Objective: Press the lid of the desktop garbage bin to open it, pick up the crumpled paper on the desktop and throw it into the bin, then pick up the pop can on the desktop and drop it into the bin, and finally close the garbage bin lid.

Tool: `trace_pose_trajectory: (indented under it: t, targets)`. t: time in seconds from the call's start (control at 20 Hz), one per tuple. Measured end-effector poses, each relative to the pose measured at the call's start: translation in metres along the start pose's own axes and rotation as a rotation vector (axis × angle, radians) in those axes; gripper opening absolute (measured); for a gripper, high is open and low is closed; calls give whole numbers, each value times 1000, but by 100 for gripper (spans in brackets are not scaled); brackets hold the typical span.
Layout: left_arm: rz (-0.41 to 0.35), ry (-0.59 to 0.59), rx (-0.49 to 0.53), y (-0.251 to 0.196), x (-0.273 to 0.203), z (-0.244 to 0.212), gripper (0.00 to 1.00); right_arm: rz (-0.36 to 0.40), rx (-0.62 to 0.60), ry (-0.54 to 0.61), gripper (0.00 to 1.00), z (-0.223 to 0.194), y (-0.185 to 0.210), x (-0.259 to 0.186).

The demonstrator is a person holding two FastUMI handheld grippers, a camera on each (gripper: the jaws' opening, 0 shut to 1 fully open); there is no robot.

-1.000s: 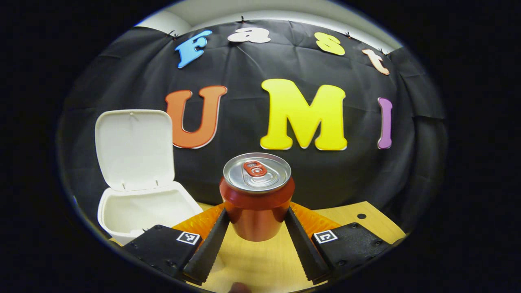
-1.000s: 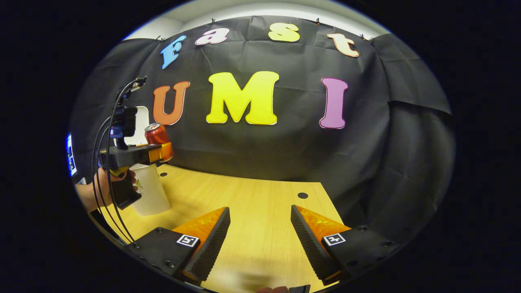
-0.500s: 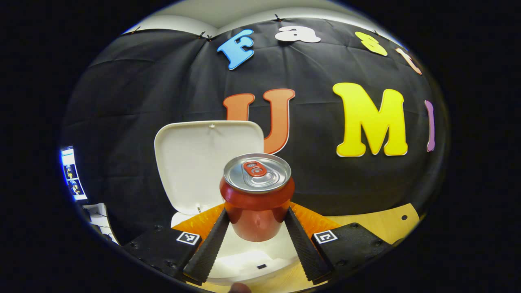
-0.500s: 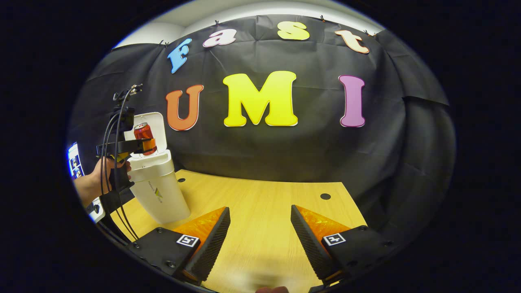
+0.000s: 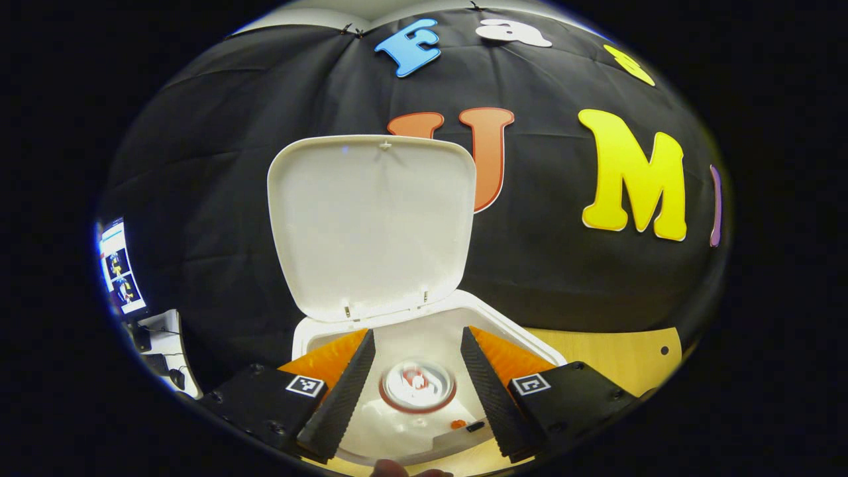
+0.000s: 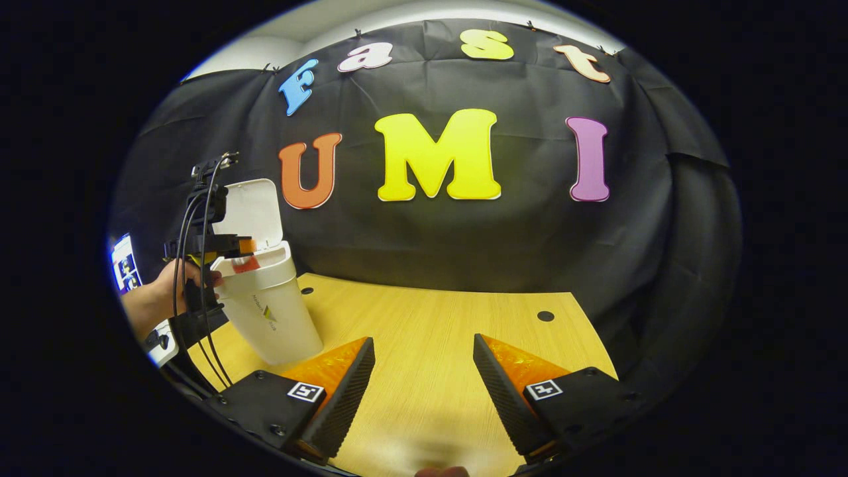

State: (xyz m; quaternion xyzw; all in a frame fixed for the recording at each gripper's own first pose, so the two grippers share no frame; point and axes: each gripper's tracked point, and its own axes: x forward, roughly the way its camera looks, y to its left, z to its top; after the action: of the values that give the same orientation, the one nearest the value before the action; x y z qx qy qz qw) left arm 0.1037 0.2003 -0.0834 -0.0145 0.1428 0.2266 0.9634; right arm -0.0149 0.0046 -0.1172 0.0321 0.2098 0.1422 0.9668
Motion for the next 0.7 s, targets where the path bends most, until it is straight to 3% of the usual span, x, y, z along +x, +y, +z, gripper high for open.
trace_pose_trajectory:
  t: [0.25, 0.7]
  targets:
    - [57, -43, 23, 1, -11, 16, 90, -1, 1, -4, 94, 1, -3, -1]
    - [128, -212, -30, -16, -33, 109, 89, 8, -9, -53, 94, 24, -18, -9]
